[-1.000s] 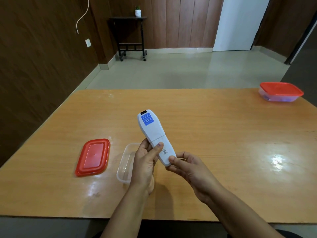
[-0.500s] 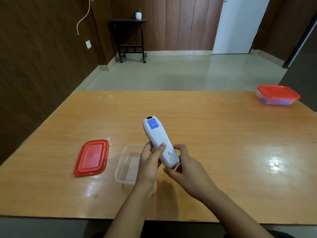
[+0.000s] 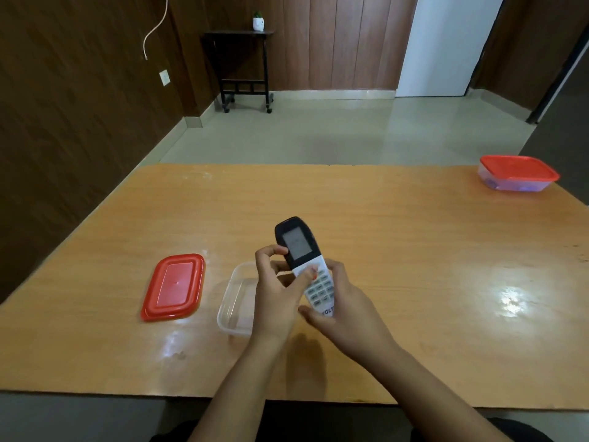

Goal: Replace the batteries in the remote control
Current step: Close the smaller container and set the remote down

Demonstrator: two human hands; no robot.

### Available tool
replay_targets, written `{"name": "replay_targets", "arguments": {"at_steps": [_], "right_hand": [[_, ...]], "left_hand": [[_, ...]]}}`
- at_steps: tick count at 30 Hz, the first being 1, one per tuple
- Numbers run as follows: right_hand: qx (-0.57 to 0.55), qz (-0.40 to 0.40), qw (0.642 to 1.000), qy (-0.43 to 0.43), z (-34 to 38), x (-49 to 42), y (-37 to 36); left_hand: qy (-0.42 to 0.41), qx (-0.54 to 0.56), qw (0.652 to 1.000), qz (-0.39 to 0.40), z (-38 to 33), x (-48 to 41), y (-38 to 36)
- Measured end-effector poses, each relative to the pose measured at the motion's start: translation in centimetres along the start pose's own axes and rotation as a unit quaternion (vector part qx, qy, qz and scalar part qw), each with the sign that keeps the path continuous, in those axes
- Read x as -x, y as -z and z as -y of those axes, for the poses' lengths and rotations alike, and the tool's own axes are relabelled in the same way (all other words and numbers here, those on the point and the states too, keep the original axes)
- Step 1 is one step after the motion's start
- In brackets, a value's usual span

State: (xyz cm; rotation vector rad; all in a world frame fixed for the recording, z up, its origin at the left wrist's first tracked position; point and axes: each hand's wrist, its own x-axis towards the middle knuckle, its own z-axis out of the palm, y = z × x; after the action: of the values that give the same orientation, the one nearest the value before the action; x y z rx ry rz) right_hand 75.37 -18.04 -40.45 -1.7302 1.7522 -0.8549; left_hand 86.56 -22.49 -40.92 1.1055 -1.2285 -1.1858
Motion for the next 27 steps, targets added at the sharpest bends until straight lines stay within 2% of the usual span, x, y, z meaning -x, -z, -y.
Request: {"name": "replay_targets", "arguments": {"at_steps": [2, 4, 8, 11, 13, 18, 21, 24, 26, 27], "right_hand": [[-0.012, -0.041, 0.999, 0.001, -0.3, -0.7, -0.2], [-0.011, -0.063, 0.998, -0.016, -1.0, -1.8, -0.4], [0.116, -0.069, 0.989, -0.057, -3.1, -3.5, -1.2], [0.184, -0.049, 0.979, -0.075, -4.1, -4.2, -1.8], [0.189, -0.038, 0.977, -0.088, -4.5, -4.4, -2.2], [0.205, -0.029, 0.973, -0.103, -4.4, -4.6, -2.7], [0.210, -0.020, 0.971, -0.113, -4.2, -4.7, -2.5], [0.195, -0.032, 0.976, -0.094, -3.5, -4.4, -2.4], [0.174, -0.052, 0.981, -0.066, -2.6, -4.2, -2.1], [0.163, -0.063, 0.983, -0.049, -2.0, -4.1, -2.1]], "left_hand": [[-0.021, -0.062, 0.998, -0.005, -0.3, 0.0, 0.6], [-0.057, -0.141, 0.986, -0.062, -0.5, -0.4, 2.1], [-0.102, -0.286, 0.934, -0.187, -0.8, -1.7, 7.4], [-0.028, -0.425, 0.880, -0.208, 0.1, -2.2, 11.7], [0.026, -0.489, 0.853, -0.182, 1.0, -2.0, 13.7], [0.145, -0.558, 0.809, -0.113, 2.9, -1.9, 16.1], [0.149, -0.570, 0.800, -0.116, 3.5, -2.2, 16.4], [0.109, -0.560, 0.811, -0.134, 3.5, -2.2, 16.1], [0.097, -0.504, 0.842, -0.163, 3.0, -2.3, 15.8], [0.097, -0.437, 0.876, -0.180, 2.4, -2.5, 15.6]]}}
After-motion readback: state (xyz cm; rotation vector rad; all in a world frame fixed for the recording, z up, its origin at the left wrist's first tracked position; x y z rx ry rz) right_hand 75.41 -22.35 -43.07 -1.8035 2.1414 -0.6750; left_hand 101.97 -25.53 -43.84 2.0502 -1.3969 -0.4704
